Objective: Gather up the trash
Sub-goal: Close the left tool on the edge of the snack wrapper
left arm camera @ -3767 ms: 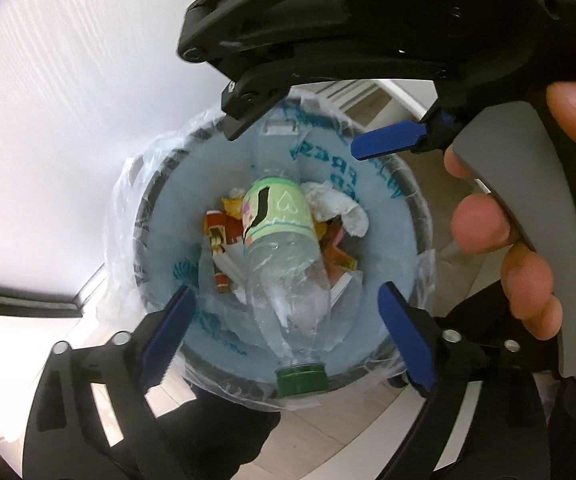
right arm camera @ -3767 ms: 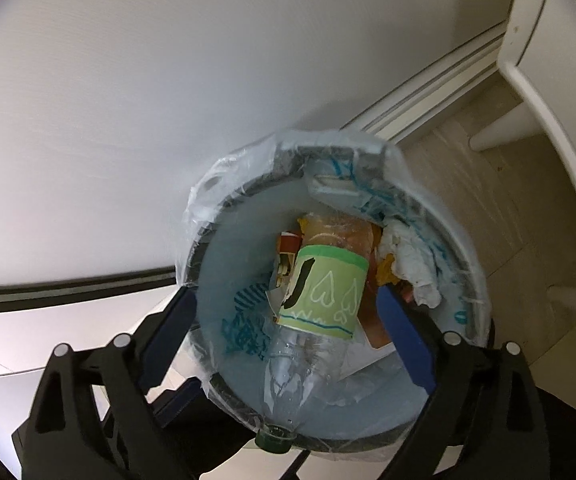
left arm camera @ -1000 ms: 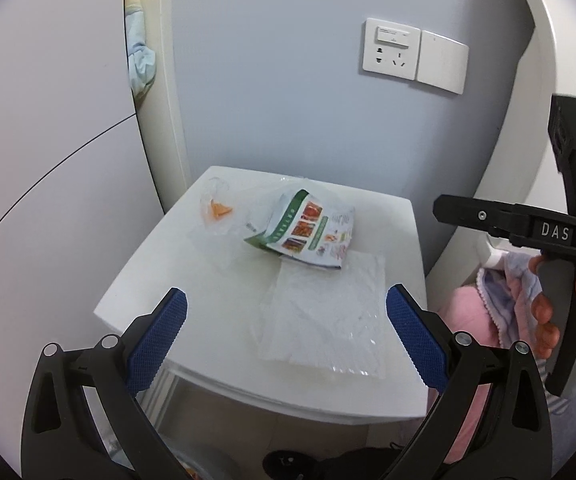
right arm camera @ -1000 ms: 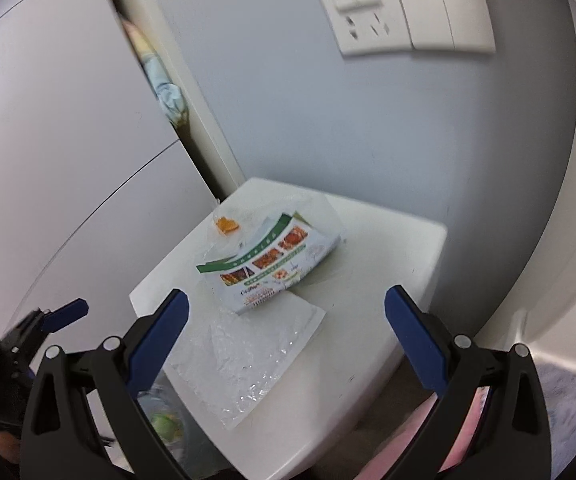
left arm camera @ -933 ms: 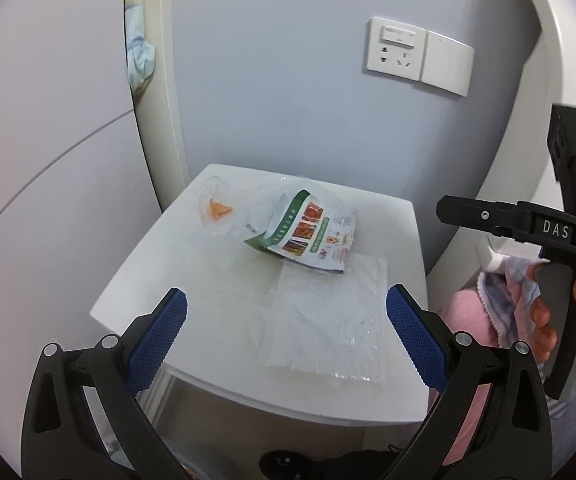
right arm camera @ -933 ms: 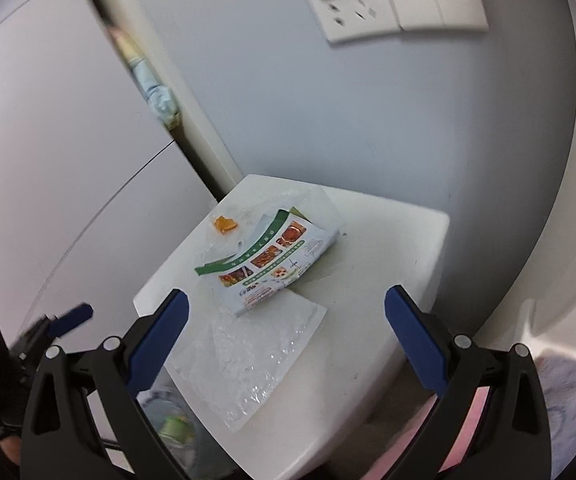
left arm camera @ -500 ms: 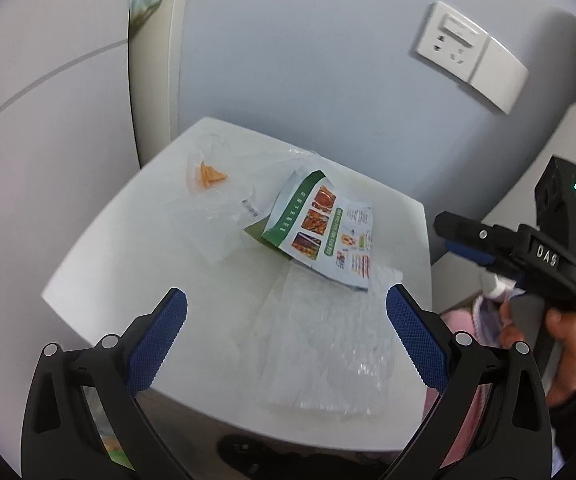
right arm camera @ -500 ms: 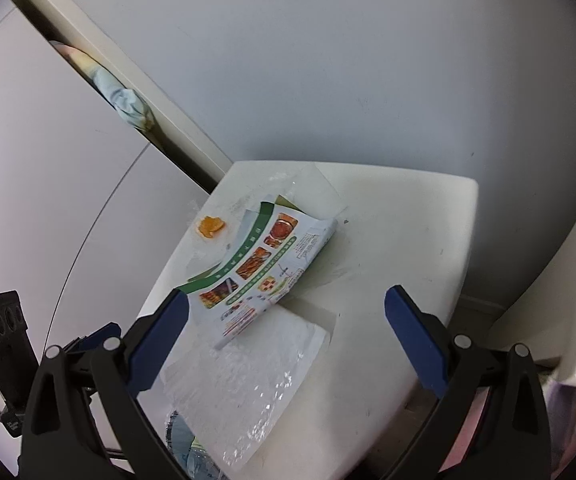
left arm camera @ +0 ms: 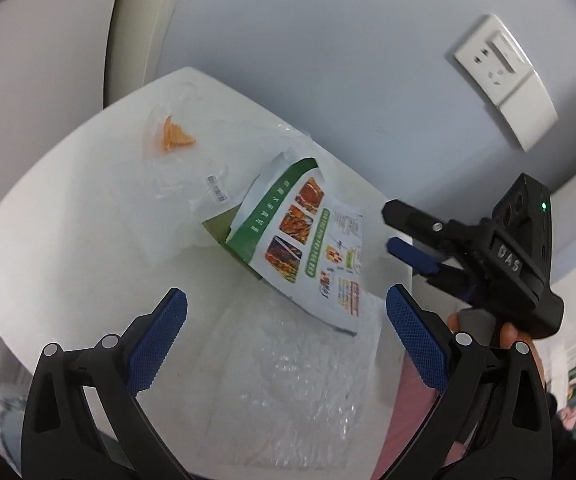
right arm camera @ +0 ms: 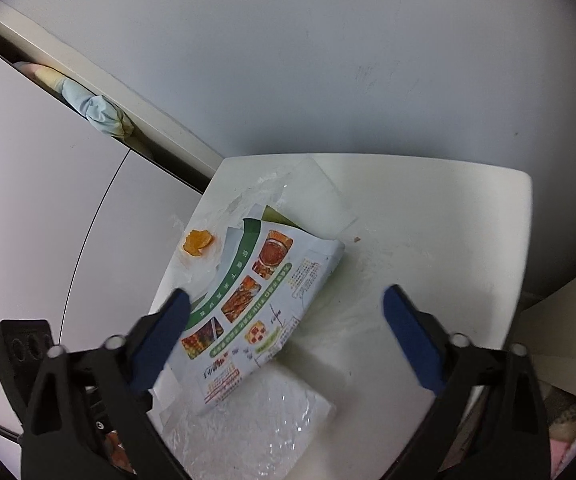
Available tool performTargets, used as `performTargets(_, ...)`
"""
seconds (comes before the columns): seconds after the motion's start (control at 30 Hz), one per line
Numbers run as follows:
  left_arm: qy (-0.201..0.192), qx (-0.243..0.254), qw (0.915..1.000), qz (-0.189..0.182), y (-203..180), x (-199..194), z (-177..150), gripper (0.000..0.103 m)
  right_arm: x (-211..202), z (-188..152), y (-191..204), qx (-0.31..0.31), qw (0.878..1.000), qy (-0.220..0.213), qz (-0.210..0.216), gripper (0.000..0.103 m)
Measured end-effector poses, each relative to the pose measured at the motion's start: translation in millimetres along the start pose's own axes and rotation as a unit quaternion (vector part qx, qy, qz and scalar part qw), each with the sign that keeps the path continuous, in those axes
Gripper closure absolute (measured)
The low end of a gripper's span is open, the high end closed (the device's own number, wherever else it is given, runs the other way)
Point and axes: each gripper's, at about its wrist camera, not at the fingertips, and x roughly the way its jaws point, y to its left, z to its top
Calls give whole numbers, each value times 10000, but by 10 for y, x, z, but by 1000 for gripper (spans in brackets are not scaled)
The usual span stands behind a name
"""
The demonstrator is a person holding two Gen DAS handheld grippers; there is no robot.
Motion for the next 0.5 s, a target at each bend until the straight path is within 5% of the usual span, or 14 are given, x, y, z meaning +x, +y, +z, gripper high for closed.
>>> performTargets(0.27, -80, -111, 9999, -13, 36, 114, 47, 7, 147, -21, -7, 83, 10000, 0, 17, 24)
performTargets(0.5, 15, -179, 9997, -134, 73, 230, 104, 34, 253, -60, 5, 31, 10000, 15, -13, 32)
